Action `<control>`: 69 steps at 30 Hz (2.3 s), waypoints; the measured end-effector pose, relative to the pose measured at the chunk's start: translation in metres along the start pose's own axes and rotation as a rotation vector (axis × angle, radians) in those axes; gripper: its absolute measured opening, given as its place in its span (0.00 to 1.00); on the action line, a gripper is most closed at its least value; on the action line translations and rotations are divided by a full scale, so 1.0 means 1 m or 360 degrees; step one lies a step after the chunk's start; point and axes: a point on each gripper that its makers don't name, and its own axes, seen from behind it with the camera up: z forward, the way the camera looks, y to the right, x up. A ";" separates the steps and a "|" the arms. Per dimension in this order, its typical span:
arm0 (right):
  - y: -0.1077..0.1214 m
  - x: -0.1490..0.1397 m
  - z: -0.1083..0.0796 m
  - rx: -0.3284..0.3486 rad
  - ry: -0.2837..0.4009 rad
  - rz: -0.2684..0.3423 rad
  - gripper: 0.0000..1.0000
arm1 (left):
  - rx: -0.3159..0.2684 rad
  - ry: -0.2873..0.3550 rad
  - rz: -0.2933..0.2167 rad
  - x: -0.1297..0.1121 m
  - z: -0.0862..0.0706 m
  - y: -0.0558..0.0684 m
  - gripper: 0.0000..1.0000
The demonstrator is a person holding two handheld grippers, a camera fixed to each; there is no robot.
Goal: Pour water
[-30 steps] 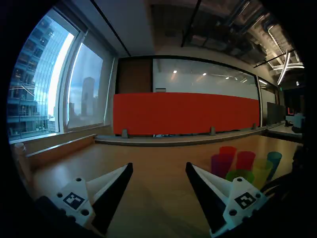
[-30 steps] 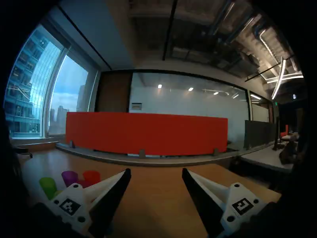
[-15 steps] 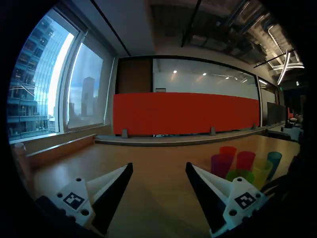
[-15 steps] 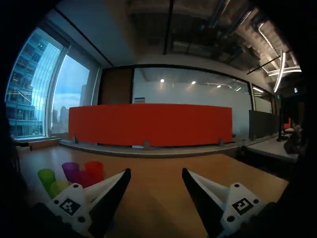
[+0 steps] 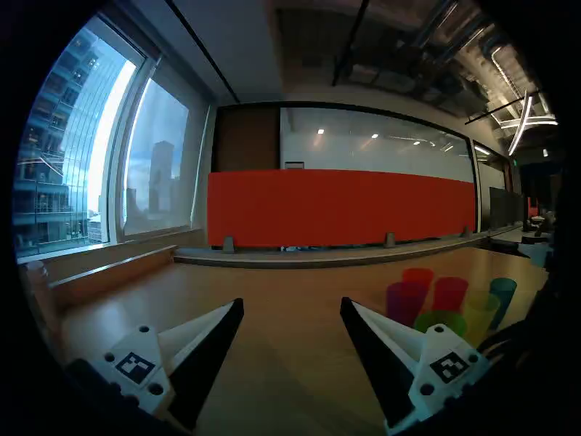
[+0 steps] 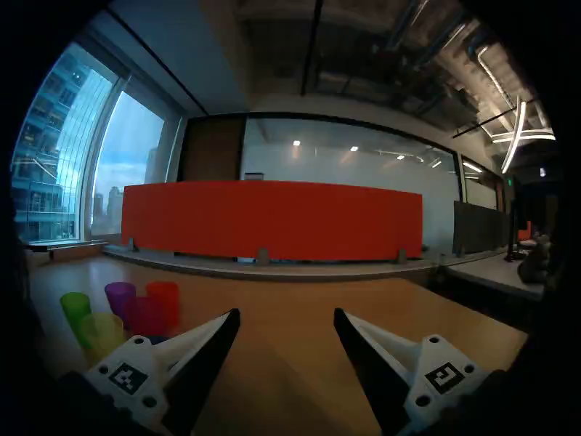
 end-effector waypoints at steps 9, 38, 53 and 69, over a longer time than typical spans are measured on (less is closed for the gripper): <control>0.006 -0.002 -0.001 0.0000 -0.0010 0.0058 1.00 | 0.0000 0.0000 0.0000 0.000 0.000 0.000 0.99; 0.010 -0.002 -0.002 0.0016 -0.0012 0.0058 1.00 | 0.0000 0.0000 0.0000 0.000 0.000 -0.001 0.99; 0.010 -0.003 -0.003 0.0016 -0.0012 0.0059 1.00 | 0.0000 0.0000 0.0000 0.000 -0.001 -0.001 0.99; 0.009 -0.003 -0.003 0.0016 -0.0012 0.0059 1.00 | 0.0000 0.0000 0.0000 0.000 -0.001 -0.002 0.99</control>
